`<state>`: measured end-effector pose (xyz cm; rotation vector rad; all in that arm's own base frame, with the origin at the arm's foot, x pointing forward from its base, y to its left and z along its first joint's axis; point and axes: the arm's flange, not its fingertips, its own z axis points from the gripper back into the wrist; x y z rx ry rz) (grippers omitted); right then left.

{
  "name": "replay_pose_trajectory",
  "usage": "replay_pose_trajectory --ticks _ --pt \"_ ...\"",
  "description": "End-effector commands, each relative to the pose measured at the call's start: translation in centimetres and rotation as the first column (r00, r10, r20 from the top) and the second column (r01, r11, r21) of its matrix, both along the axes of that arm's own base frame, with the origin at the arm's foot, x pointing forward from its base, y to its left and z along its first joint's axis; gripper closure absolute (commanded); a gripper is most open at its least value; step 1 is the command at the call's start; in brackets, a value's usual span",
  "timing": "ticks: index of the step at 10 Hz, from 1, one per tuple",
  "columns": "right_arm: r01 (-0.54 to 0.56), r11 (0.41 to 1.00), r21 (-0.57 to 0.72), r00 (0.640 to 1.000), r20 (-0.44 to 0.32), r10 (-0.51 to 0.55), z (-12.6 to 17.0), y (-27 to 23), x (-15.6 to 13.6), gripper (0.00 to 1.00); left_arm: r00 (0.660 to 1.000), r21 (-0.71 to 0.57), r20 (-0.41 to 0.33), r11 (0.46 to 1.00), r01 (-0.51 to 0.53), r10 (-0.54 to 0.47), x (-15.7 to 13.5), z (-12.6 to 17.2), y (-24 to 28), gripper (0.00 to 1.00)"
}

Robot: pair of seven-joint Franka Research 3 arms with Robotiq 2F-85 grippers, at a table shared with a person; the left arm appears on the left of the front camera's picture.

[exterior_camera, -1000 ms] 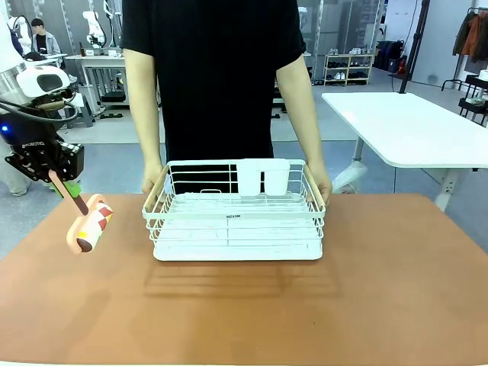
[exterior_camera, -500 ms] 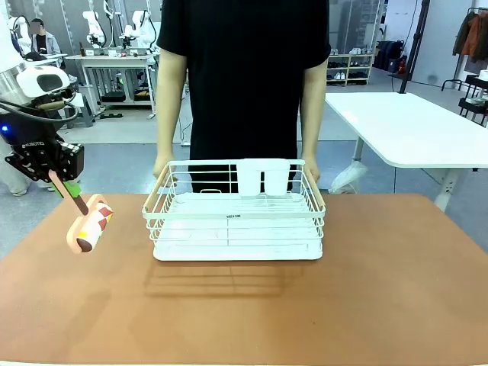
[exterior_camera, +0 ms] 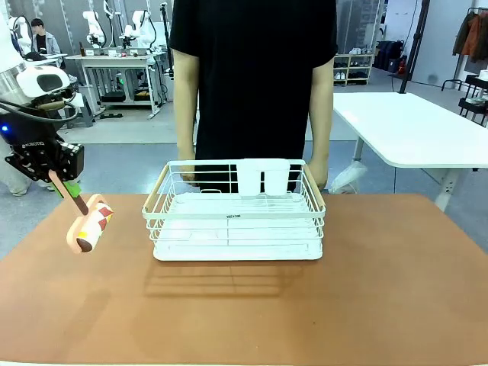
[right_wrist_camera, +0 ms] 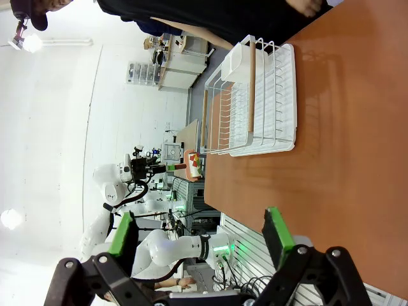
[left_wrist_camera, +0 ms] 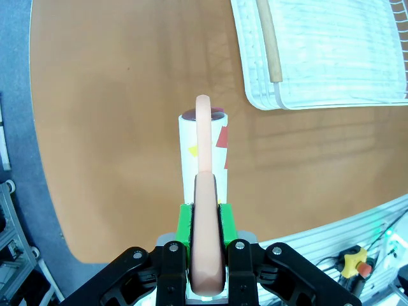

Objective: Clean the table.
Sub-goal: Place the Lint Roller down when the Dish drying rack is positioned in the middle of the table.

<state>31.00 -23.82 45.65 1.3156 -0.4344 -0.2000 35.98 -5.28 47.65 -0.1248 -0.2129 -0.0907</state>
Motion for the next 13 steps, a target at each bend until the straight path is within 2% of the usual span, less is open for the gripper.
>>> replay_pose_trajectory --ticks 1,4,5,6,7,8,9,10,12,13 --pt "0.001 1.000 0.008 1.000 0.008 -0.001 0.4 0.1 -0.1 0.00 1.000 0.008 0.003 1.000 -0.019 0.019 -0.1 0.1 0.0 0.79" --pt "0.001 1.000 0.008 1.000 0.008 -0.001 0.4 0.1 -0.1 0.00 1.000 0.000 0.000 1.000 0.000 0.000 0.0 0.0 0.0 0.79" --pt "0.001 1.000 0.008 1.000 0.008 -0.001 0.4 0.1 -0.1 0.00 0.998 -0.055 0.002 0.997 -0.060 0.060 1.7 -0.1 0.7 0.79" --pt "0.001 1.000 0.008 1.000 0.008 -0.001 0.4 0.1 -0.1 0.00 0.984 -0.151 -0.032 0.972 -0.178 0.175 3.5 0.0 1.4 0.79" --pt "0.001 1.000 0.008 1.000 0.008 -0.001 0.4 0.1 -0.1 0.00 0.949 -0.211 -0.068 0.926 -0.315 0.307 5.5 0.3 2.4 0.79" --pt "0.001 1.000 0.008 1.000 0.008 -0.001 0.4 0.1 -0.1 0.00 0.897 -0.199 -0.109 0.874 -0.443 0.429 7.6 -0.2 3.5 0.79" --pt "0.001 1.000 0.008 1.000 0.008 -0.001 0.4 0.1 -0.1 0.00 0.810 -0.220 -0.121 0.781 -0.585 0.573 9.6 0.0 3.6 0.79" --pt "0.001 1.000 0.008 1.000 0.008 -0.001 0.4 0.1 -0.1 0.00 0.761 -0.248 -0.159 0.721 -0.647 0.629 10.8 0.2 3.6 0.79" --pt "0.001 1.000 0.008 1.000 0.008 -0.001 0.4 0.1 -0.1 0.00 0.587 -0.316 -0.117 0.530 -0.787 0.801 13.0 -2.3 2.0 0.79" --pt "0.001 1.000 0.008 1.000 0.008 -0.001 0.4 0.1 -0.1 0.00 0.461 -0.402 -0.132 0.378 -0.834 0.878 14.0 -3.2 1.3 0.79"
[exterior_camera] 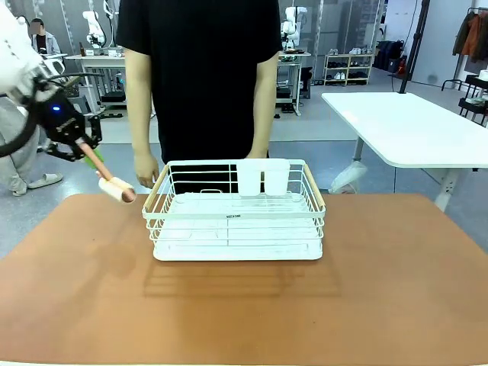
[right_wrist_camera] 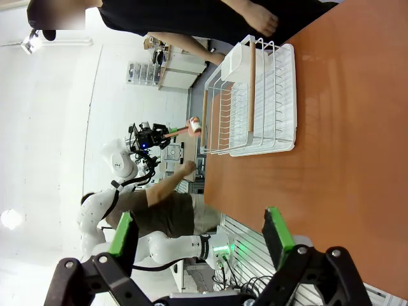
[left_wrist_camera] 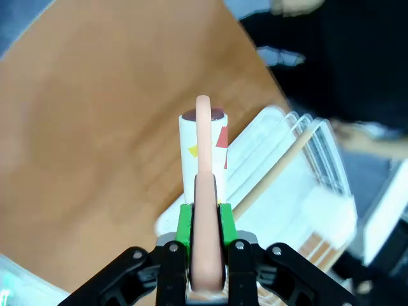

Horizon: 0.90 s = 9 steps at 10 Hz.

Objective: Clean the table.
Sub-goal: Place the Lint Roller down when the Dish drying rack is positioned in the middle of the table.

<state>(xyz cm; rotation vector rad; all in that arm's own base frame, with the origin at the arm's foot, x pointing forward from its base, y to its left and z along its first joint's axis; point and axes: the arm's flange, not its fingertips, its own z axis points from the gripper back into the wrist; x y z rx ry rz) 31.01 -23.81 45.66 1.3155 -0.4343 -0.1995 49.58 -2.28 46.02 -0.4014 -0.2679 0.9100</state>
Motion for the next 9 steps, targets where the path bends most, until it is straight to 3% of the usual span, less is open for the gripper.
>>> replay_pose_trajectory --ticks 1,2,3,5,9 --pt "0.002 1.000 0.009 1.000 0.008 -0.002 0.3 0.1 -0.1 0.00 0.956 -0.061 0.128 0.964 -0.257 0.263 1.6 -2.1 -1.4 0.79" --pt "0.002 1.000 0.009 1.000 0.008 -0.002 0.3 0.1 -0.1 0.00 0.963 -0.041 0.096 0.967 -0.250 0.253 1.8 -2.9 -1.0 0.79" --pt "0.002 1.000 0.009 1.000 0.008 -0.002 0.3 0.1 -0.1 0.00 0.976 -0.030 0.003 0.975 -0.219 0.219 1.3 -3.6 -0.9 0.79" --pt "0.002 1.000 0.009 1.000 0.008 -0.002 0.3 0.1 -0.1 0.00 0.946 0.013 0.135 0.954 -0.300 0.296 1.5 -6.4 -1.2 0.79" --pt "0.002 1.000 0.009 1.000 0.008 -0.002 0.3 0.1 -0.1 0.00 0.886 -0.031 0.120 0.894 -0.448 0.448 2.7 -10.5 -1.6 0.79"
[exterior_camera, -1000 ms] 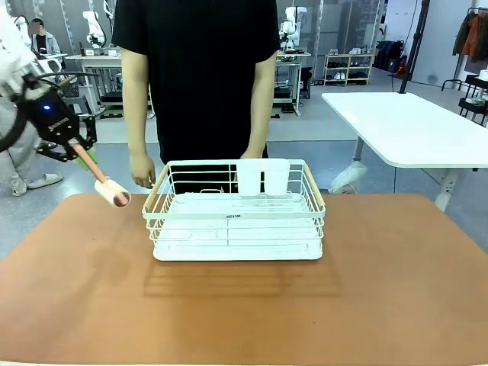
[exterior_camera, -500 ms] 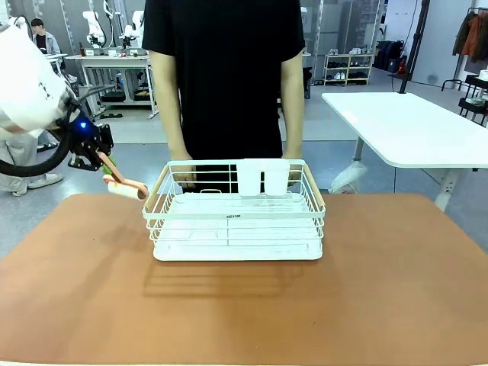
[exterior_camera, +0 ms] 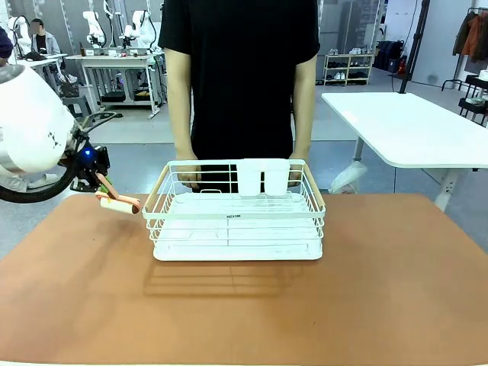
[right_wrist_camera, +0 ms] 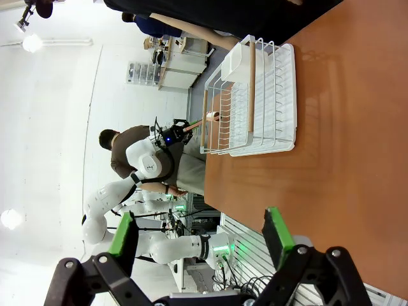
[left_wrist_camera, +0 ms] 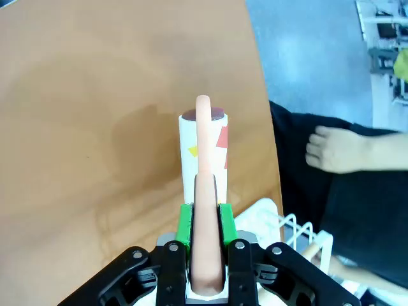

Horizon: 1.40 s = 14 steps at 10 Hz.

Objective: Clean the table.
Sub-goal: Place the Lint Roller down when the Dish drying rack is positioned in the middle of the table.

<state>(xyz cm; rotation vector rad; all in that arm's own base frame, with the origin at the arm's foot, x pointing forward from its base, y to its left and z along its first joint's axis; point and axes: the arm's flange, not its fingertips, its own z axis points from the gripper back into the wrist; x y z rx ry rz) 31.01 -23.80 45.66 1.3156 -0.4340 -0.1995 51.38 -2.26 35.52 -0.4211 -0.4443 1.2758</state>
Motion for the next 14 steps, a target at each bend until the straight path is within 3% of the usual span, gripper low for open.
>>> replay_pose_trajectory --ticks 1,3,9,10,11,12,13,14 --pt "0.002 1.000 0.008 1.000 0.008 -0.002 0.3 0.1 -0.2 0.00 0.993 -0.008 0.027 0.994 -0.112 0.112 1.2 -0.5 -1.4 0.79" --pt "0.002 1.000 0.008 1.000 0.008 -0.002 0.3 0.1 -0.2 0.00 0.985 -0.053 0.002 0.984 -0.172 0.172 1.2 -0.6 -0.8 0.79" --pt "0.002 1.000 0.008 1.000 0.008 -0.002 0.3 0.1 -0.2 0.00 0.986 -0.029 -0.030 0.986 -0.165 0.164 1.0 -0.6 -0.4 0.79" --pt "0.002 1.000 0.008 1.000 0.008 -0.002 0.3 0.1 -0.2 0.00 0.984 -0.030 -0.031 0.984 -0.175 0.174 1.0 -0.5 -0.4 0.52" --pt "0.002 1.000 0.008 1.000 0.008 -0.002 0.3 0.1 -0.2 0.00 0.981 -0.040 -0.036 0.981 -0.192 0.191 1.0 -0.4 -0.4 0.36" --pt "0.002 1.000 0.008 1.000 0.008 -0.002 0.3 0.1 -0.2 0.00 0.981 -0.041 -0.037 0.980 -0.192 0.191 1.1 -0.3 -0.4 0.10" --pt "0.002 1.000 0.008 1.000 0.008 -0.002 0.3 0.1 -0.2 0.00 0.981 -0.046 -0.066 0.982 -0.184 0.181 0.9 -0.1 -0.4 0.00" --pt "0.002 1.000 0.008 1.000 0.008 -0.002 0.3 0.1 -0.2 0.00 0.980 -0.039 -0.065 0.980 -0.193 0.190 0.9 0.1 -0.2 0.00"
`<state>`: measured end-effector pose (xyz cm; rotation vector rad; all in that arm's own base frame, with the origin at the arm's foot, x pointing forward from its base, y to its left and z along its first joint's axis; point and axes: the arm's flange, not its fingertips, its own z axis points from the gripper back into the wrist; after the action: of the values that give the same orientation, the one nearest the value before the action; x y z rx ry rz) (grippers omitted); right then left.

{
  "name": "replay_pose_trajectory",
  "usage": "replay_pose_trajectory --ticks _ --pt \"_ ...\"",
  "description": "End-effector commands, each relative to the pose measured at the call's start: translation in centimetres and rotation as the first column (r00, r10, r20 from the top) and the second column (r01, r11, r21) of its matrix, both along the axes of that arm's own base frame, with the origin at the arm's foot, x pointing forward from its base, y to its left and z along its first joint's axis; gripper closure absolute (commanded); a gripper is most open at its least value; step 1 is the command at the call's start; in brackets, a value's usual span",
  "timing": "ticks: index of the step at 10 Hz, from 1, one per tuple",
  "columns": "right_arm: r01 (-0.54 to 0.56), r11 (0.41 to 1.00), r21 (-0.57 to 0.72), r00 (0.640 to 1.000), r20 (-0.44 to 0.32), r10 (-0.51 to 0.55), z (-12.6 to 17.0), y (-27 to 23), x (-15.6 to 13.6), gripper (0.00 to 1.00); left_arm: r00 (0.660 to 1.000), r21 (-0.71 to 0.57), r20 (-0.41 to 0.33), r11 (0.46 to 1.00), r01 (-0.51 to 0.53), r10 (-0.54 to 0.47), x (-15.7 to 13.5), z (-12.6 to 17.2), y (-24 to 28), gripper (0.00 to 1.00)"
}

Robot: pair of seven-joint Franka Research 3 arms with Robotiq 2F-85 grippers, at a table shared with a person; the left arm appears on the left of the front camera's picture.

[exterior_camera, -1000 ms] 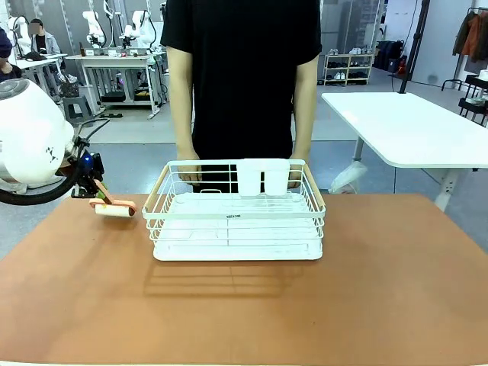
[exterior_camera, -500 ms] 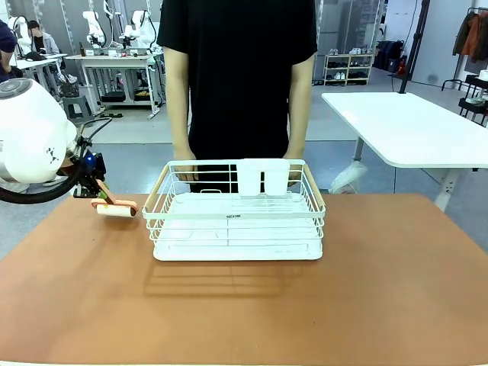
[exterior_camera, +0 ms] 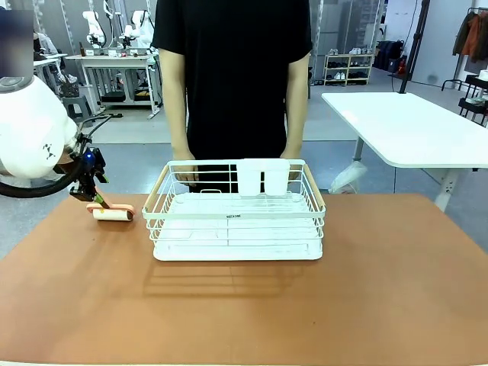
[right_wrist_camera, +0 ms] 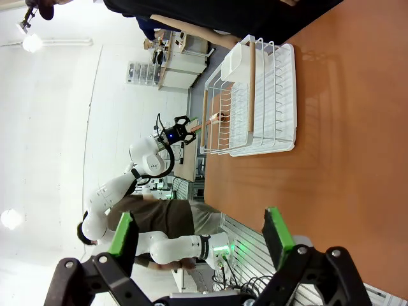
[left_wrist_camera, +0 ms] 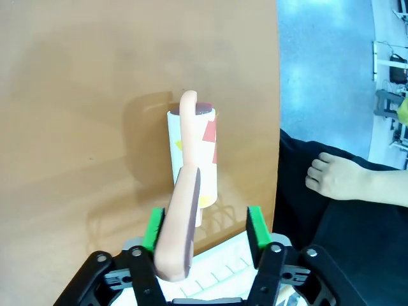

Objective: Clean the table.
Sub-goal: Place the Lint Roller down when the Dish drying rack is positioned in the middle of the table.

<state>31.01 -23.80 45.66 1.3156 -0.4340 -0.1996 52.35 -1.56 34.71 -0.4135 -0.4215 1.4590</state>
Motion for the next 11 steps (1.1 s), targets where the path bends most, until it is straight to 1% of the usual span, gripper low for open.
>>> replay_pose_trajectory --ticks 1,2,3,4,7,8,11 --pt "0.002 1.000 0.008 1.000 0.008 -0.002 0.4 0.1 -0.2 0.00 0.999 0.016 -0.031 0.999 -0.038 0.039 -0.3 1.2 -0.9 0.00" --pt "0.002 1.000 0.008 1.000 0.008 -0.002 0.4 0.1 -0.2 0.00 0.997 0.019 -0.065 0.999 -0.042 0.043 -0.5 1.4 -1.0 0.05" --pt "0.002 1.000 0.008 1.000 0.008 -0.002 0.4 0.1 -0.2 0.00 0.993 0.018 -0.103 0.998 -0.055 0.056 -0.8 1.7 -1.1 0.00" --pt "0.002 1.000 0.008 1.000 0.008 -0.002 0.4 0.1 -0.2 0.00 0.983 0.030 -0.171 0.998 -0.062 0.067 -1.1 1.9 -1.1 0.00" --pt "0.002 1.000 0.008 1.000 0.008 -0.002 0.4 0.1 -0.2 0.00 0.954 0.042 -0.290 0.997 -0.065 0.075 -1.7 3.2 -1.4 0.00" --pt "0.002 1.000 0.008 1.000 0.008 -0.002 0.4 0.1 -0.2 0.00 0.945 0.055 -0.314 0.995 -0.079 0.093 -1.5 3.6 -1.5 0.00" --pt "0.002 1.000 0.008 1.000 0.008 -0.002 0.4 0.1 -0.2 0.00 0.943 0.041 -0.322 0.996 -0.080 0.089 -1.3 3.9 -1.7 0.00"
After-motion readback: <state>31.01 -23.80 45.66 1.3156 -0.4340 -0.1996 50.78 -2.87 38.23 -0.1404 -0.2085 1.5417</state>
